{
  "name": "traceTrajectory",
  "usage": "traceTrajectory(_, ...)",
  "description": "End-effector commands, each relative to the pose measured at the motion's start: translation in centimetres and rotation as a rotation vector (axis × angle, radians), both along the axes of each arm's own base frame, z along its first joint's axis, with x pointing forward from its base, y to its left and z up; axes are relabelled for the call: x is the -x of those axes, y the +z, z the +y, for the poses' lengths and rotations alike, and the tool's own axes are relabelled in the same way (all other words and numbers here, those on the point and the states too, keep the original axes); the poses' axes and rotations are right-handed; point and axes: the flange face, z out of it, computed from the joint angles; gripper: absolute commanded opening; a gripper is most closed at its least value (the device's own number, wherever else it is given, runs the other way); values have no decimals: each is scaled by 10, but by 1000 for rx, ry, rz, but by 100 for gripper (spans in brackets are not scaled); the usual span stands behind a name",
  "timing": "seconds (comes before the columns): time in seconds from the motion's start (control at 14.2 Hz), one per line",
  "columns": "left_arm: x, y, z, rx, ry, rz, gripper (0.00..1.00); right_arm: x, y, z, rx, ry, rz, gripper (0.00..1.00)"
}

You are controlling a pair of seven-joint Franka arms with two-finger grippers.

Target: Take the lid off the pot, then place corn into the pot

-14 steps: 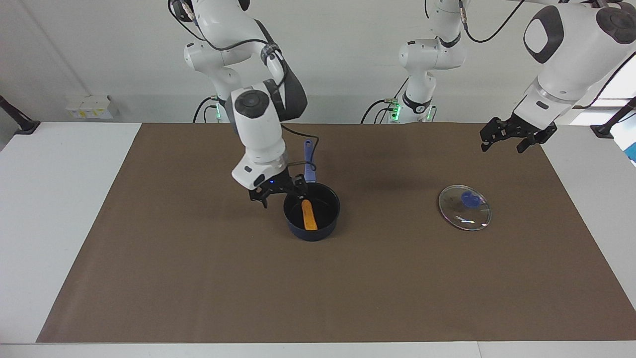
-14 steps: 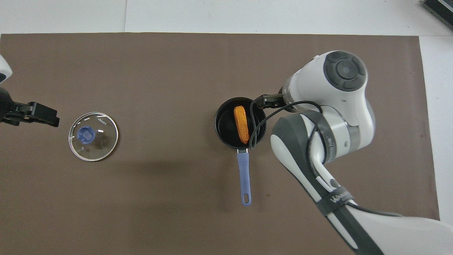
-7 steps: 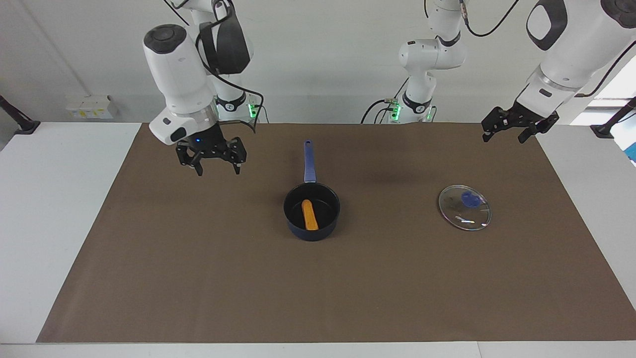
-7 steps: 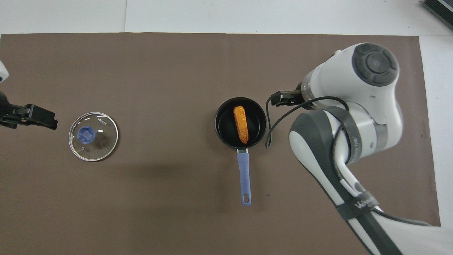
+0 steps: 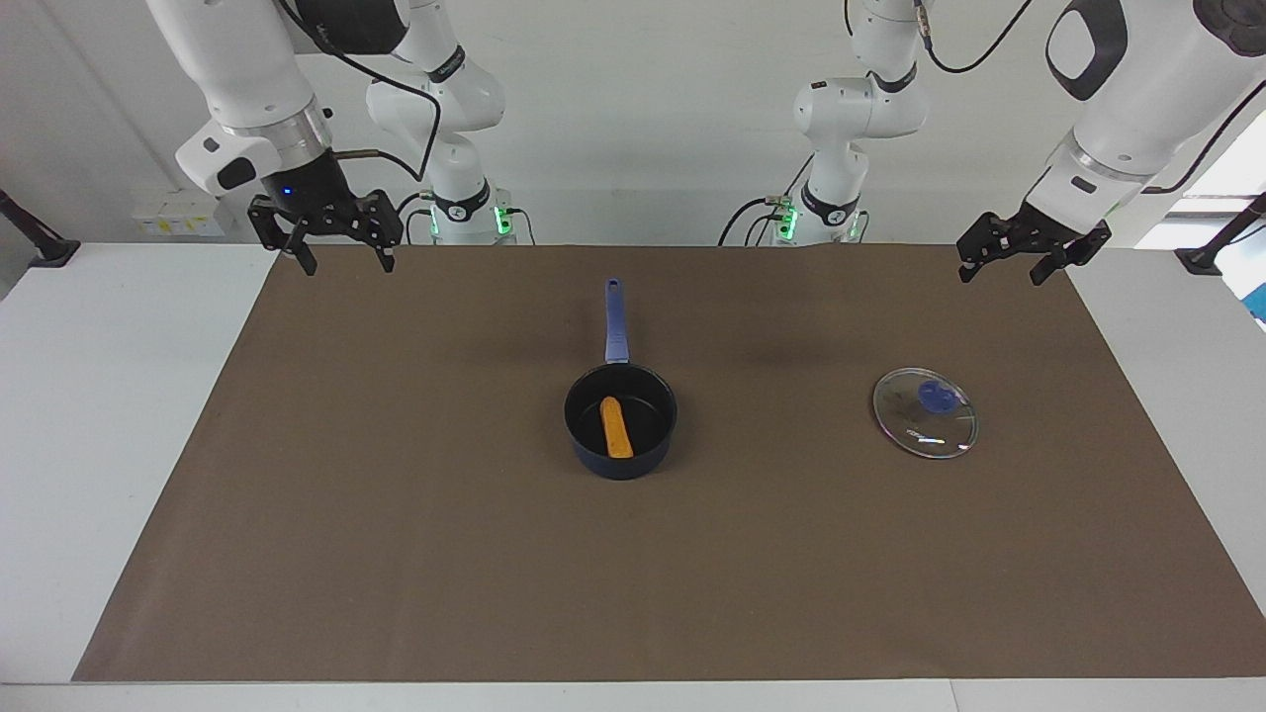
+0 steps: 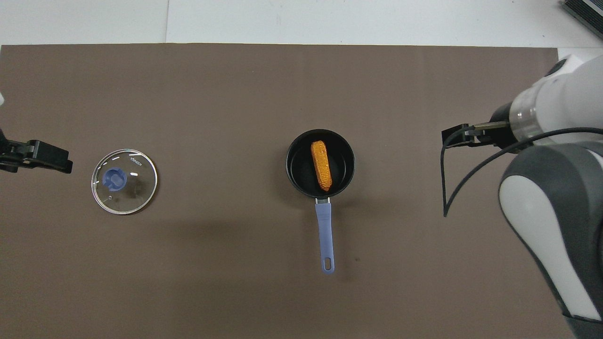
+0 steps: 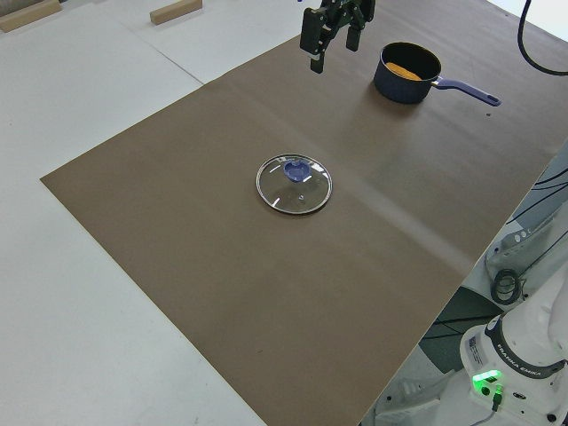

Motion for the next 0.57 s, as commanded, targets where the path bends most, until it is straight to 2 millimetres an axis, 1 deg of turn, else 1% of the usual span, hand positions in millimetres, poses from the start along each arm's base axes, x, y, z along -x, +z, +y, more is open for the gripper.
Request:
traceTrajectory(0.0,0,7,0,-6,-3,-9,100,13,16,-6,-6,-5,-2,100)
traceTrajectory(0.07,-3,4,-2,-7,-7,9,100,15,9,-6,-11,-18,14,100)
traceTrajectory(0.28,-13,15,-3,-6,-8,18,100,16,10,-8,-3,-12,17,100)
traceTrajectory(0.49,-17,18,-4,-6,-6,3,100,15,10,-20,0,-32,12,100)
